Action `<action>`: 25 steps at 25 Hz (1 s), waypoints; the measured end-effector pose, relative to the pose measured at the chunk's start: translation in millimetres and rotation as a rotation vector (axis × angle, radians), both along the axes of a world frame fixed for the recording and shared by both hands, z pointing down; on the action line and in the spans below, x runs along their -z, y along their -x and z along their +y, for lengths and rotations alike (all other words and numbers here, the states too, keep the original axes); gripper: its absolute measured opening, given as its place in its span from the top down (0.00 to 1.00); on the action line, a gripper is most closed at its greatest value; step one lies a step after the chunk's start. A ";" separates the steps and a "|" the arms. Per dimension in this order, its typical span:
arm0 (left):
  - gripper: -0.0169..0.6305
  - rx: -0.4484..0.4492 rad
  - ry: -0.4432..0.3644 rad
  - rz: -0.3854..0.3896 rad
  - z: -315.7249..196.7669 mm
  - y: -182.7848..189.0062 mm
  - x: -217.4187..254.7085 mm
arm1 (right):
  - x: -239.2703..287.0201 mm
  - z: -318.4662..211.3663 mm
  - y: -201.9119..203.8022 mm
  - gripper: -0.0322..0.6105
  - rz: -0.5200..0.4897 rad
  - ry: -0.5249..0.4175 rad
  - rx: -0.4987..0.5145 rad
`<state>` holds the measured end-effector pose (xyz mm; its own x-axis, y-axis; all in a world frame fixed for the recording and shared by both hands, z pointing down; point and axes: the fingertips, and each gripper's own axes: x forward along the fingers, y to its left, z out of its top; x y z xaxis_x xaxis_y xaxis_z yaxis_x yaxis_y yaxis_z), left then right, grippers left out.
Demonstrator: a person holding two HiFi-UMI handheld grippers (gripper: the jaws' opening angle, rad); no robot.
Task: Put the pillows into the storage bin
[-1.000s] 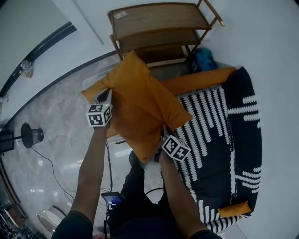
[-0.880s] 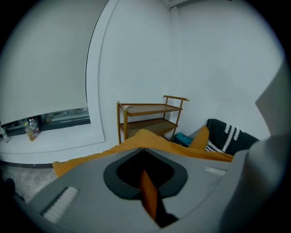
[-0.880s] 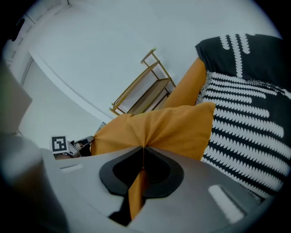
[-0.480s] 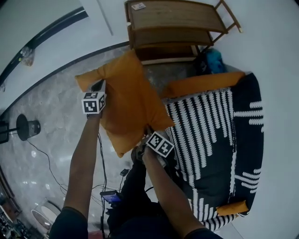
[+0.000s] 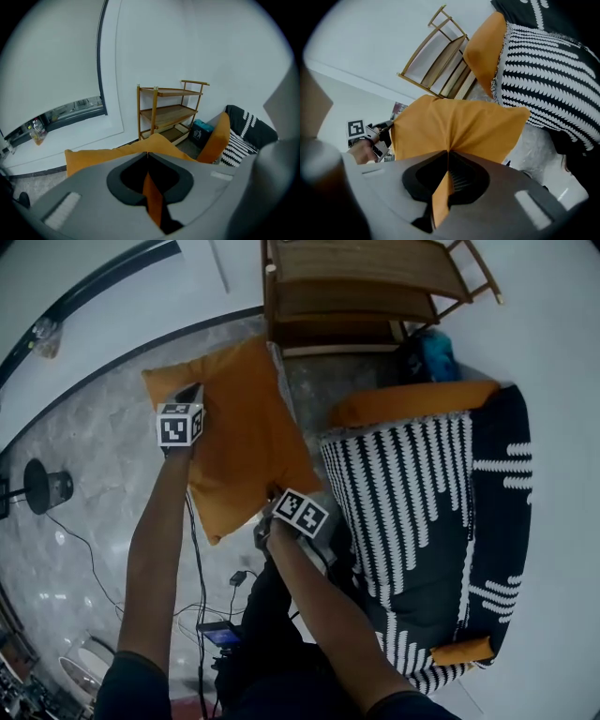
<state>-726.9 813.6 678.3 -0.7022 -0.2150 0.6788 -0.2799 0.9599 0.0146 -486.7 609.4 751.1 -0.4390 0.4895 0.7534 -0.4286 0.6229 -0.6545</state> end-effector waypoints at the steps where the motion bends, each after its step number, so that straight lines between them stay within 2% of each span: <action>1: 0.97 -0.002 0.006 0.004 2.1 2.7 -2.3 | -3.0 5.3 -0.3 0.92 0.009 0.008 0.001; 4: 0.97 -0.014 0.025 -0.001 6.1 12.0 -4.6 | -14.8 22.6 -4.2 0.91 0.048 0.054 0.014; 5: 0.97 -0.020 0.033 -0.013 6.1 15.0 -2.6 | -18.2 29.4 -6.3 0.87 0.061 0.081 0.026; 7: 0.97 -0.038 0.057 -0.041 4.5 18.8 3.3 | -22.5 43.0 -9.9 0.86 0.085 0.137 0.050; 10: 0.97 -0.062 0.068 -0.068 0.0 14.4 10.5 | -21.6 51.3 -9.8 0.86 0.084 0.140 0.098; 17: 0.97 -0.107 -0.012 -0.140 -27.3 -17.4 52.8 | 20.8 37.0 8.8 0.86 -0.090 0.013 0.235; 25: 0.95 -0.170 -0.144 -0.230 -74.3 -51.0 149.8 | 126.2 4.8 43.7 0.86 -0.343 -0.129 0.329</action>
<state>-675.9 739.3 528.5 -0.7796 -0.4242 0.4607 -0.4474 0.8920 0.0644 -530.4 614.3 625.0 -0.5103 0.5561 0.6560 0.0309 0.7742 -0.6322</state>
